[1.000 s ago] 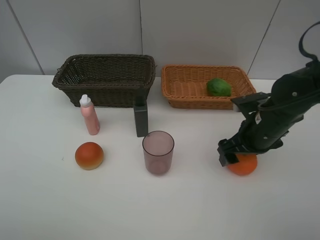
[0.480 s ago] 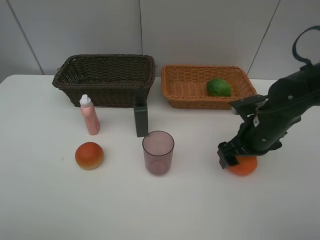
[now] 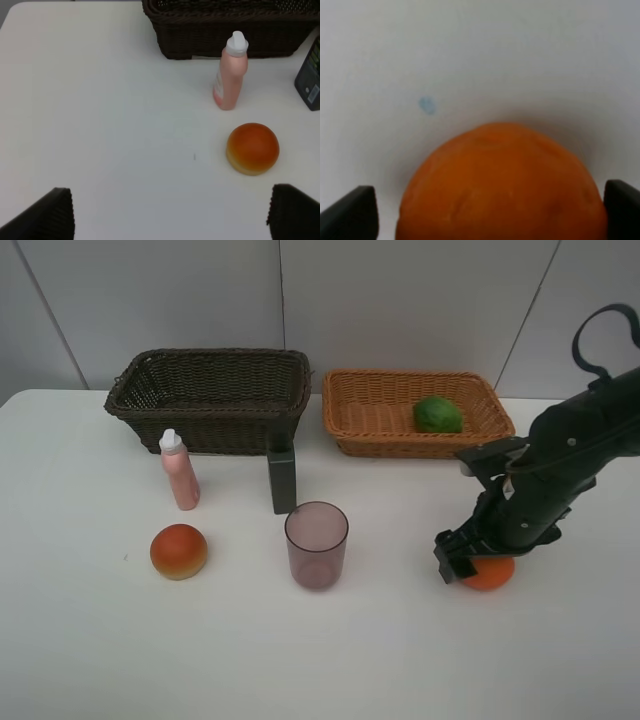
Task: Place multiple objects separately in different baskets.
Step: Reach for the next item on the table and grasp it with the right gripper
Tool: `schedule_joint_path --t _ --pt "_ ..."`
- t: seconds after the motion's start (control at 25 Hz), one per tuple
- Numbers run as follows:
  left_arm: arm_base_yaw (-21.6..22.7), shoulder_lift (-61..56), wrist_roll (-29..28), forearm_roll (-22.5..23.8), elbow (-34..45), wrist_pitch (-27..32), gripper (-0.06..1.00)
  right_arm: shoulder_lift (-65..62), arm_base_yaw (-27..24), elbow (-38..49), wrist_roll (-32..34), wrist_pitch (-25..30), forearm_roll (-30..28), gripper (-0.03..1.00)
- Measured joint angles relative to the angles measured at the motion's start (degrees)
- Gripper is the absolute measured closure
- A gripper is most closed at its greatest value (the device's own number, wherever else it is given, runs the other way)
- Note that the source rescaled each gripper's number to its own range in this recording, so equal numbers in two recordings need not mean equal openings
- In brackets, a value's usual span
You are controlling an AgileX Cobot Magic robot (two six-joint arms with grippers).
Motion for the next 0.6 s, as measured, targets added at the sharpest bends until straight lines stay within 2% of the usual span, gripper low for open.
schedule_joint_path --t 0.24,0.32,0.36,0.4,0.6 --pt "0.00 0.00 0.00 0.00 0.00 0.00 -0.06 0.00 0.00 0.00 0.00 0.00 -0.35 0.01" --pt "0.00 0.00 0.00 0.00 0.00 0.00 -0.06 0.00 0.00 0.00 0.00 0.00 -0.35 0.10" --pt "0.00 0.00 0.00 0.00 0.00 0.00 -0.06 0.00 0.00 0.00 0.00 0.00 -0.35 0.18" --pt "0.00 0.00 0.00 0.00 0.00 0.00 -0.06 0.00 0.00 0.00 0.00 0.00 -0.44 0.30" --pt "0.00 0.00 0.00 0.00 0.00 0.00 -0.06 0.00 0.00 0.00 0.07 0.70 -0.49 0.33"
